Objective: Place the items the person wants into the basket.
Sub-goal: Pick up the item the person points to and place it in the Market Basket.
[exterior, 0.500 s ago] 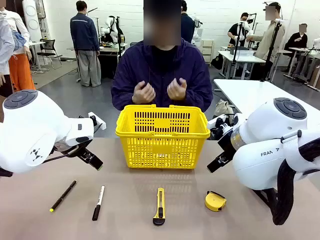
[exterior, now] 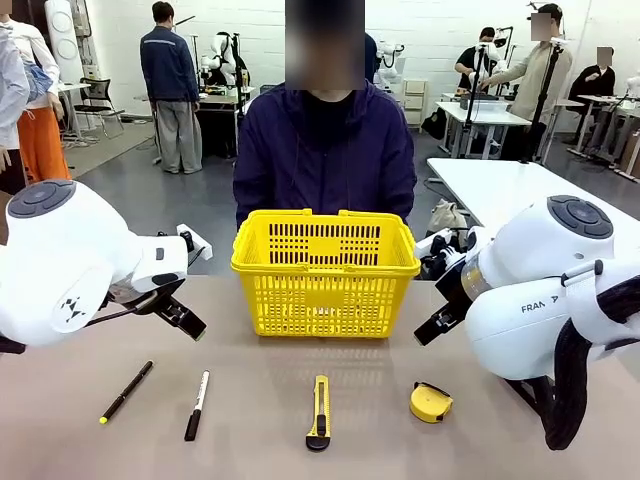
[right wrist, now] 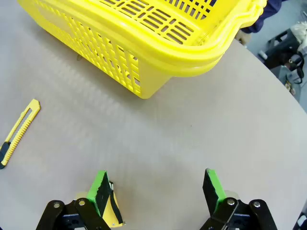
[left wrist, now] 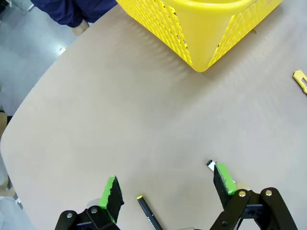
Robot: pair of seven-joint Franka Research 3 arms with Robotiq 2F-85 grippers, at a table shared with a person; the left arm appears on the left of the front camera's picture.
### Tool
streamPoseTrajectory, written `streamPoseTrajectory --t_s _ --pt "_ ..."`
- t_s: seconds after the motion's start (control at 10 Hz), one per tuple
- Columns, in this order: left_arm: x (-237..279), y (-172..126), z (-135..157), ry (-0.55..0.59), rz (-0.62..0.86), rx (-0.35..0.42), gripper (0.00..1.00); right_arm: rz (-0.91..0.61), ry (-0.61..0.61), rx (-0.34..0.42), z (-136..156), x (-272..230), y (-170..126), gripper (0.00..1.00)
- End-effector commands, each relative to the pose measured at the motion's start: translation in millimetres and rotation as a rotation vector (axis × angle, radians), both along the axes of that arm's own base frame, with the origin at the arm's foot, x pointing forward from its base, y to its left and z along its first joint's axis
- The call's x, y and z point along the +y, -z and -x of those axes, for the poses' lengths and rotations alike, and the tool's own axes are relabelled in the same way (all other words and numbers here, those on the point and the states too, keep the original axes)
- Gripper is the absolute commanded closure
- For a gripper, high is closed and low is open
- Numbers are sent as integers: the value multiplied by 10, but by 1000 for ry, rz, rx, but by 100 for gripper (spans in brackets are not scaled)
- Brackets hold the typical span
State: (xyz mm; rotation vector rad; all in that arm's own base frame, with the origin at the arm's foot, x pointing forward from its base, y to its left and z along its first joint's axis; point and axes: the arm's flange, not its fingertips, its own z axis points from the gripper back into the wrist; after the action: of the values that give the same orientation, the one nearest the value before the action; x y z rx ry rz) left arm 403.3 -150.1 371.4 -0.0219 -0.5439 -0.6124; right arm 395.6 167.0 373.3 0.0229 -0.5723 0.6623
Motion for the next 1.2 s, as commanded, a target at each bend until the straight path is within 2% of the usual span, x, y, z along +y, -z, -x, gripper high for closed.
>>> streamPoseTrajectory --t_s 0.0,1.1 --pt "1 0 0 0 0 0 0 0 0 0 0 0 0 0" --pt "1 0 0 0 0 0 0 0 0 0 0 0 0 0"
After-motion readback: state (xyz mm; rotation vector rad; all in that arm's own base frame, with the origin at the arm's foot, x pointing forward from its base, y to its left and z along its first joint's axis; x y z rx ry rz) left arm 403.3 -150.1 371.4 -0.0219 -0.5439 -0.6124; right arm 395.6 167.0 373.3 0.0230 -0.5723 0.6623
